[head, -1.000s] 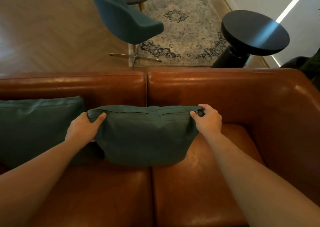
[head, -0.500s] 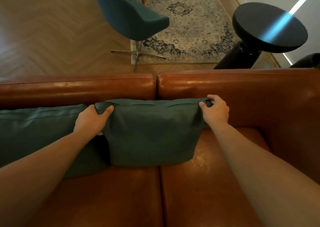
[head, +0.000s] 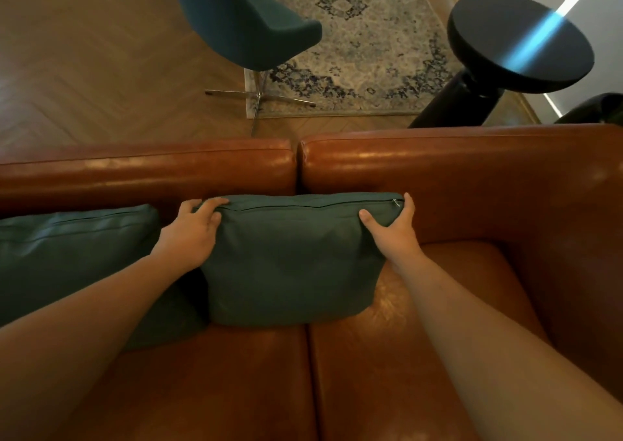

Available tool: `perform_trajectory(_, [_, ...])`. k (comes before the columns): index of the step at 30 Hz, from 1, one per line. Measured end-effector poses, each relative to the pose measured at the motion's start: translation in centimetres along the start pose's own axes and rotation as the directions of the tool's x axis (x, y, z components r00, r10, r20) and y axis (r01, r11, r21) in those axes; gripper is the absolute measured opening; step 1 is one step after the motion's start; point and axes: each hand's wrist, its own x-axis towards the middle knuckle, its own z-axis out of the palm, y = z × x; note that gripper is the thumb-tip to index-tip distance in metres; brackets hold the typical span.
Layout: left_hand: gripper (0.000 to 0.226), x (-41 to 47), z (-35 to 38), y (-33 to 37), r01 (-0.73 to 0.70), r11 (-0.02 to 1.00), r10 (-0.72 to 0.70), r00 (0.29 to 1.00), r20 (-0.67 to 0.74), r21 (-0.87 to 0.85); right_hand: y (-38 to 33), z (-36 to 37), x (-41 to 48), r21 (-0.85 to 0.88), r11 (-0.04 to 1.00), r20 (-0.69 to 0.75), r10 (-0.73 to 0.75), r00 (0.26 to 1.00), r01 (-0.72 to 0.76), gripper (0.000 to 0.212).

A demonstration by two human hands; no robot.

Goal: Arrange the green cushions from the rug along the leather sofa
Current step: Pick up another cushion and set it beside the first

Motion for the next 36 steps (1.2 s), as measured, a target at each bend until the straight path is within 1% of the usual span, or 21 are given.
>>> perform_trajectory(3, [0.043,0.5,-0.6,0.3,-0.001,0.997,0.003,1.0,0.029,-0.075,-0.4,0.2,0.0,-0.029,0.999,-0.047,-0.018,0.999,0.017,0.11])
perform_trajectory(6, [0.042,0.6,-1.1,0.5,-0.012,0.992,0.011,1.0,-0.006,-0.124,-0.7,-0.3,0.0,-0.065,0.996,-0.064,-0.058,0.996,0.054,0.104])
perform_trajectory(10, [0.043,0.4,-0.8,0.5,-0.026,0.991,0.024,1.0,-0.018,-0.134,-0.8,-0.5,0.3,-0.096,0.993,0.001,-0.065,0.998,0.065,0.105])
perform_trajectory(12, [0.044,0.4,-0.4,0.6,-0.003,1.0,0.002,1.0,-0.011,-0.031,-0.8,-0.3,0.4,-0.102,0.993,0.025,-0.052,0.998,0.054,0.107])
perform_trajectory(14, [0.045,-0.1,-0.2,0.8,-0.038,0.972,0.071,0.988,-0.136,0.234,-0.8,0.1,-0.1,-0.151,0.983,-0.021,-0.108,0.994,0.104,0.102])
perform_trajectory(16, [0.048,-0.5,-0.1,1.4,-0.174,0.891,0.279,0.939,-0.203,0.419,-0.6,0.8,-1.0,-0.292,0.92,-0.136,-0.311,0.941,0.262,0.085])
perform_trajectory(17, [0.05,-0.5,0.0,1.8,-0.249,0.863,0.354,0.919,-0.173,0.44,-0.5,1.2,-1.4,-0.426,0.839,-0.165,-0.441,0.882,0.34,0.075])
perform_trajectory(18, [0.052,-0.5,0.0,2.2,-0.302,0.851,0.384,0.916,-0.116,0.431,-0.5,1.7,-1.7,-0.554,0.735,-0.136,-0.543,0.829,0.391,0.066])
perform_trajectory(19, [0.056,-0.4,0.3,2.3,-0.327,0.846,0.378,0.925,-0.043,0.421,-0.4,2.4,-1.8,-0.639,0.642,-0.064,-0.592,0.803,0.423,0.06])
perform_trajectory(20, [0.063,-0.3,0.7,2.3,-0.327,0.836,0.356,0.934,0.019,0.44,-0.4,3.0,-1.9,-0.678,0.584,0.031,-0.585,0.811,0.447,0.058])
perform_trajectory(23, [0.083,0.0,1.3,1.5,-0.287,0.799,0.29,0.954,0.079,0.528,-0.2,3.9,-1.5,-0.694,0.552,0.21,-0.46,0.863,0.463,0.062])
perform_trajectory(26, [0.09,-0.1,1.1,1.1,-0.266,0.815,0.279,0.959,0.053,0.515,0.4,3.0,-1.0,-0.634,0.562,0.277,-0.477,0.834,0.532,0.067])
perform_trajectory(27, [0.089,-0.2,1.1,1.1,-0.256,0.834,0.286,0.958,0.014,0.488,0.9,2.6,-0.9,-0.592,0.585,0.243,-0.526,0.815,0.554,0.068])
perform_trajectory(29, [0.079,-0.9,1.0,1.1,-0.176,0.929,0.243,0.954,-0.176,0.326,1.6,2.0,-0.9,-0.511,0.684,0.022,-0.595,0.804,0.521,0.071])
perform_trajectory(30, [0.075,-1.3,1.2,0.9,-0.102,0.98,0.15,0.944,-0.295,0.17,1.7,1.7,-0.9,-0.467,0.76,-0.129,-0.565,0.815,0.453,0.075])
perform_trajectory(31, [0.073,-1.5,1.5,0.4,-0.013,0.999,0.001,0.929,-0.371,-0.03,1.9,1.5,-0.7,-0.393,0.848,-0.256,-0.473,0.843,0.356,0.08])
perform_trajectory(32, [0.076,-1.7,1.9,0.1,0.079,0.964,-0.173,0.913,-0.369,-0.256,2.1,1.2,-0.4,-0.269,0.931,-0.317,-0.328,0.89,0.247,0.086])
perform_trajectory(33, [0.082,-1.9,2.2,0.1,0.162,0.859,-0.333,0.897,-0.29,-0.486,2.2,1.1,0.0,-0.092,0.986,-0.293,-0.157,0.943,0.136,0.092])
perform_trajectory(34, [0.09,-1.9,2.6,0.1,0.229,0.687,-0.452,0.878,-0.158,-0.69,2.3,1.0,0.2,0.109,0.994,-0.203,-0.003,0.979,0.026,0.095])
perform_trajectory(35, [0.096,-1.9,3.1,0.1,0.282,0.483,-0.514,0.858,-0.008,-0.829,2.6,1.1,0.4,0.281,0.957,-0.092,0.102,0.991,-0.072,0.096])
perform_trajectory(36, [0.1,-1.8,3.4,0.2,0.318,0.33,-0.524,0.845,0.108,-0.889,3.0,1.2,0.7,0.364,0.923,-0.012,0.137,0.991,-0.123,0.092])
